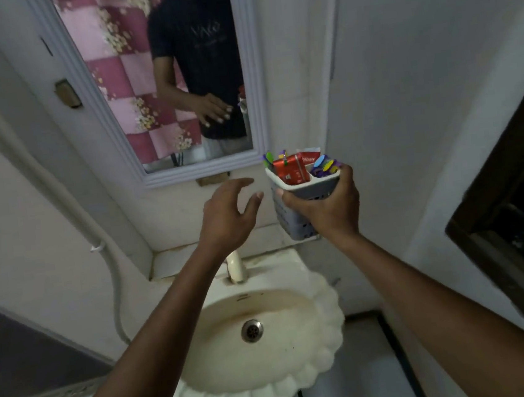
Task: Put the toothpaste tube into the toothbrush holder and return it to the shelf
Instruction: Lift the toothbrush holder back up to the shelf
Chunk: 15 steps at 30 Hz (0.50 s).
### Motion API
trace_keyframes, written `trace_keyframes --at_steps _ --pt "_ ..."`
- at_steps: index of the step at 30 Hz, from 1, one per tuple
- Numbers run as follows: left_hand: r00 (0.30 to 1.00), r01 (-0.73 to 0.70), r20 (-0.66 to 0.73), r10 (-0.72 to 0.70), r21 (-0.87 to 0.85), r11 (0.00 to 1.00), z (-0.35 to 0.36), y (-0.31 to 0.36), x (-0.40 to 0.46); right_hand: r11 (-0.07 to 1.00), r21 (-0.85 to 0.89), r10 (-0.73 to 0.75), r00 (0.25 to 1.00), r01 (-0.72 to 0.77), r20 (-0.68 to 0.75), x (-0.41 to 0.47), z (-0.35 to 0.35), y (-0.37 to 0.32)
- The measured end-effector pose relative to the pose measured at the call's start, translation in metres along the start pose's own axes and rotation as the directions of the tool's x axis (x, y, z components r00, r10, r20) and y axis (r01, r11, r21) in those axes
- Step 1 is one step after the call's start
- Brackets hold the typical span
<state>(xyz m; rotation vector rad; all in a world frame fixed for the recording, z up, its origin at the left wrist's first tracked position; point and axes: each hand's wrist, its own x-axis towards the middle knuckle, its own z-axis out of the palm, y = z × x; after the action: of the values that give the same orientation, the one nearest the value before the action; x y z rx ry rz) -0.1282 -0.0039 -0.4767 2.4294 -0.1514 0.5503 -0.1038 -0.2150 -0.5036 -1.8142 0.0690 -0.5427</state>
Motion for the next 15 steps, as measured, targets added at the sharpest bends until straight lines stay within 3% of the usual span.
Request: trace_keyframes --at_steps 7,15 --pt "0.962 -0.167 -0.204 0.181 0.083 0.982 -0.072 0.111 0.044 0.972 0.034 -0.231 0.972 0.232 -0.027 0.057 -0.073 -0.131" --pt "0.883 -0.292 -0.32 0.343 0.197 0.936 -0.183 0.212 0.11 0.916 0.054 -0.393 0.916 0.398 -0.081 0.111 -0.126 -0.289"
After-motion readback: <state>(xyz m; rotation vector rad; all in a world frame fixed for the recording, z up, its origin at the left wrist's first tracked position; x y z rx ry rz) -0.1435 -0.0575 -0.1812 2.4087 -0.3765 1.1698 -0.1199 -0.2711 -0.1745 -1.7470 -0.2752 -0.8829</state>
